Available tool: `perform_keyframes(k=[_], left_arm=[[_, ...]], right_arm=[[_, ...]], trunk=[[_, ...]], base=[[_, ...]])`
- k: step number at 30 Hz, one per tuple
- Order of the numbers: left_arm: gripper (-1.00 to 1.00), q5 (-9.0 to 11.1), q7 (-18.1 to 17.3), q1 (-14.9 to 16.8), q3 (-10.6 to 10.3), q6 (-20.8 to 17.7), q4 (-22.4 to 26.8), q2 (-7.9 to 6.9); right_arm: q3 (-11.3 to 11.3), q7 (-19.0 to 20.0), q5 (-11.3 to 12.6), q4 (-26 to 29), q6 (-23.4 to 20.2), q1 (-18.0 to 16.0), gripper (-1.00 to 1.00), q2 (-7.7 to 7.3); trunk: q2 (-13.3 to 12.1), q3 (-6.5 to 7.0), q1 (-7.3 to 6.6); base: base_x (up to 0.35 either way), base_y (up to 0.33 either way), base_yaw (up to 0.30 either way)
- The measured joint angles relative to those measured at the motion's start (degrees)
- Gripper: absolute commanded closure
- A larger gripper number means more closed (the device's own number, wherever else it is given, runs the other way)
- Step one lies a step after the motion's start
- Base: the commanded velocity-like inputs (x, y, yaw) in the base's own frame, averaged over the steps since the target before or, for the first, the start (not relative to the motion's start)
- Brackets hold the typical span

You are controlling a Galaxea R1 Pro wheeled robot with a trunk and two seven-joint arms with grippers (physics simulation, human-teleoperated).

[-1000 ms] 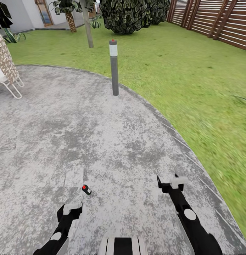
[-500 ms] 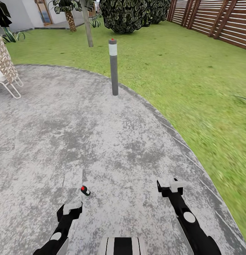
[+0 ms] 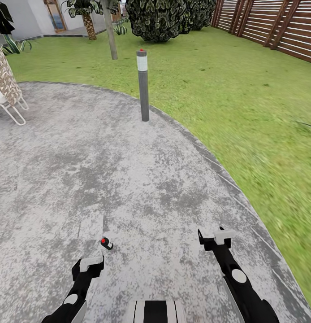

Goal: In the garden, pick up the pesticide atomizer on the floor and spray pesticide onto both trees until each tree trunk is fully covered.

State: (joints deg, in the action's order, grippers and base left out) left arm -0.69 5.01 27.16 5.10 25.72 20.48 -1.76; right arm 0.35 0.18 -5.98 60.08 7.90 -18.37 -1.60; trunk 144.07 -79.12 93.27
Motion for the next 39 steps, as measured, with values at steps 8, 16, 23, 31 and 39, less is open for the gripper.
perform_keyframes(k=[8, 16, 23, 31, 39], left_arm=[[-1.0, -0.01, 0.0, 0.0, 0.0, -0.03, 0.0, -0.01], [-1.0, 0.04, 0.0, 0.0, 0.0, 0.01, 0.0, 0.0], [-1.0, 0.08, 0.0, 0.0, 0.0, -0.05, 0.0, 0.0], [-1.0, 0.08, 0.0, 0.0, 0.05, 0.04, 0.0, 0.0], [-1.0, 0.21, 2.25, 0.17, -0.05, -0.03, 1.7, 3.83]], right_arm=[[-0.08, 0.0, -0.22, -0.14, 0.02, 0.0, -1.0, -0.11], [-0.08, 0.0, -0.23, -0.05, 0.01, 0.0, -1.0, -0.08], [-0.01, 0.0, -0.09, -0.07, 0.07, 0.0, -1.0, -0.03], [0.0, 0.0, -0.08, -0.13, 0.09, 0.0, -1.0, -0.06], [0.0, 0.0, -0.08, -0.06, 0.09, 0.0, -1.0, -0.07]], trunk=[[0.0, 0.0, 0.0], [0.0, 0.0, 0.0], [0.0, 0.0, 0.0], [0.0, 0.0, 0.0], [0.0, 0.0, 0.0]], base=[[0.073, 0.0, 0.0], [0.015, 0.0, 0.0], [0.037, -0.012, 0.0], [0.044, -0.022, 0.0], [0.001, 0.0, 0.0]])
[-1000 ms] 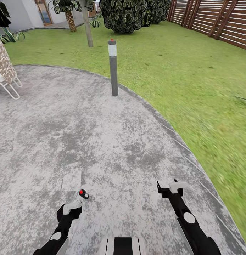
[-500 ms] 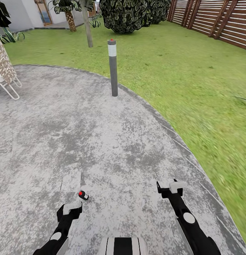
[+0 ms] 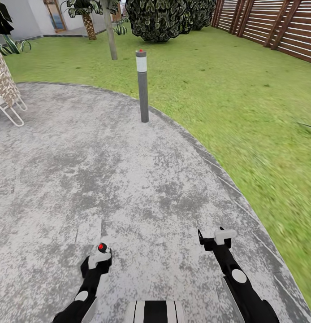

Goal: In the garden, pick up the pesticide atomizer on the floor and spray pesticide onto both trees until each tree trunk is fully covered.

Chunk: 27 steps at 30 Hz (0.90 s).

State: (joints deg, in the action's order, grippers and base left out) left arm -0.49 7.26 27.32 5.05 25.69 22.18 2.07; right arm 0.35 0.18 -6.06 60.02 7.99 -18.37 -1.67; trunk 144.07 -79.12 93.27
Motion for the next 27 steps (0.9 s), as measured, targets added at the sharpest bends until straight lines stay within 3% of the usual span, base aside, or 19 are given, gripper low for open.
perform_keyframes(k=[4, 9, 27], left_arm=[[-1.0, -0.1, 4.54, 0.01, -0.03, 0.03, 1.47, 1.63], [-1.0, -0.14, 7.02, 0.01, -0.02, 0.07, 2.0, 2.59], [-1.0, 0.22, 7.77, -0.08, 0.67, 0.15, 1.75, 2.32]], right_arm=[[0.0, 0.0, 0.0, 0.0, 0.0, 0.0, -1.0, 0.0], [-0.01, 0.0, 0.0, 0.07, 0.0, 0.0, -1.0, 0.0], [-0.05, 0.0, 0.0, 0.07, -0.01, 0.0, -1.0, 0.0]], trunk=[[0.0, 0.0, 0.0], [0.0, 0.0, 0.0], [0.0, 0.0, 0.0]], base=[[0.0, 0.0, 0.0], [0.0, 0.0, 0.0], [0.02, 0.0, 0.0]])
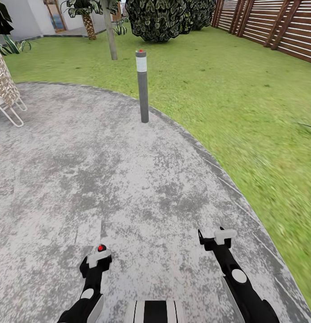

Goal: In the garden, pick up the pesticide atomizer on the floor and spray pesticide onto both trees until each tree trunk is fully covered.

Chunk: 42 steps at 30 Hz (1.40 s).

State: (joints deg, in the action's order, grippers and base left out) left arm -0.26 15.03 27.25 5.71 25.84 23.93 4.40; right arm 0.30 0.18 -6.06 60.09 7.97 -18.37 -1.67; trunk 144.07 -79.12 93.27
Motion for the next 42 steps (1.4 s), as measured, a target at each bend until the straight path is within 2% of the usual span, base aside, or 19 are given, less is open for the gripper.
perform_keyframes(k=[8, 24, 35, 42], left_arm=[[-1.0, 0.08, 0.0, 0.0, 0.0, 0.0, 0.15, -0.07], [-1.0, 0.1, -0.08, -0.09, -0.26, 0.09, 0.31, -0.12], [-1.0, 0.1, -0.09, -0.06, -0.26, 0.17, 0.3, -0.18], [-1.0, 0.09, -0.09, -0.08, -0.42, 0.18, 0.24, -0.18]], right_arm=[[-0.03, 0.0, 0.0, -0.06, 0.0, 0.0, -1.0, 0.0], [0.0, 0.0, 0.07, 0.17, 0.02, 0.0, -1.0, 0.0], [-0.04, 0.0, 0.1, 0.55, 0.02, 0.0, -1.0, 0.0], [-0.03, 0.0, 0.09, 0.49, 0.02, 0.0, -1.0, 0.01]], trunk=[[0.0, 0.0, 0.0], [0.0, -0.11, 0.0], [0.14, -3.47, 0.29], [0.15, -4.07, 0.28]], base=[[0.116, 0.0, 0.0], [0.006, 0.0, 0.0], [0.0, 0.0, 0.0], [0.0, 0.0, 0.0]])
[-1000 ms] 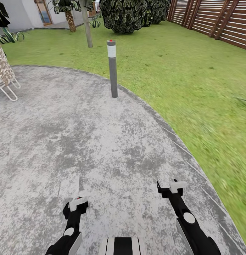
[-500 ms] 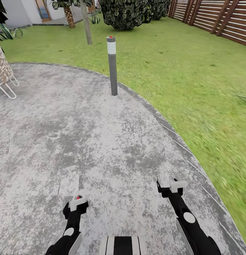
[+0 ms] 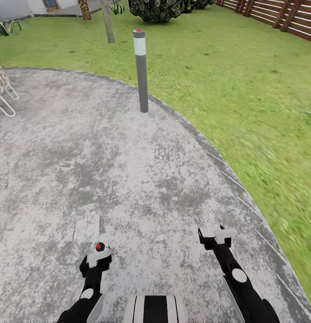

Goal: In the garden, pick up the pesticide atomizer on the floor and spray pesticide onto both trees until each tree trunk is fully covered.

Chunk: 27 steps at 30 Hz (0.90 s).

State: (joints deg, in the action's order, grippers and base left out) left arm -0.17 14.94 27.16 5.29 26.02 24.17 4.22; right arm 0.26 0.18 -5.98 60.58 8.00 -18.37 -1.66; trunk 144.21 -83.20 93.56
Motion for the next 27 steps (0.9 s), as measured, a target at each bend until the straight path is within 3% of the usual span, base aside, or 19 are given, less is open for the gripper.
perform_keyframes(k=[8, 27], left_arm=[[-1.0, -0.08, 0.01, -0.01, -0.33, 0.0, -0.11, 0.0], [-1.0, -0.09, 0.0, 0.0, -0.44, 0.0, -0.17, 0.0]], right_arm=[[0.0, 0.0, 0.01, -0.03, 0.0, 0.0, -1.0, 0.03], [0.0, 0.0, 0.01, -0.03, 0.0, 0.0, -1.0, -0.01]], trunk=[[0.09, -1.87, 0.18], [0.09, -1.95, 0.18]], base=[[0.0, 0.0, 0.0], [0.043, 0.0, 0.0]])
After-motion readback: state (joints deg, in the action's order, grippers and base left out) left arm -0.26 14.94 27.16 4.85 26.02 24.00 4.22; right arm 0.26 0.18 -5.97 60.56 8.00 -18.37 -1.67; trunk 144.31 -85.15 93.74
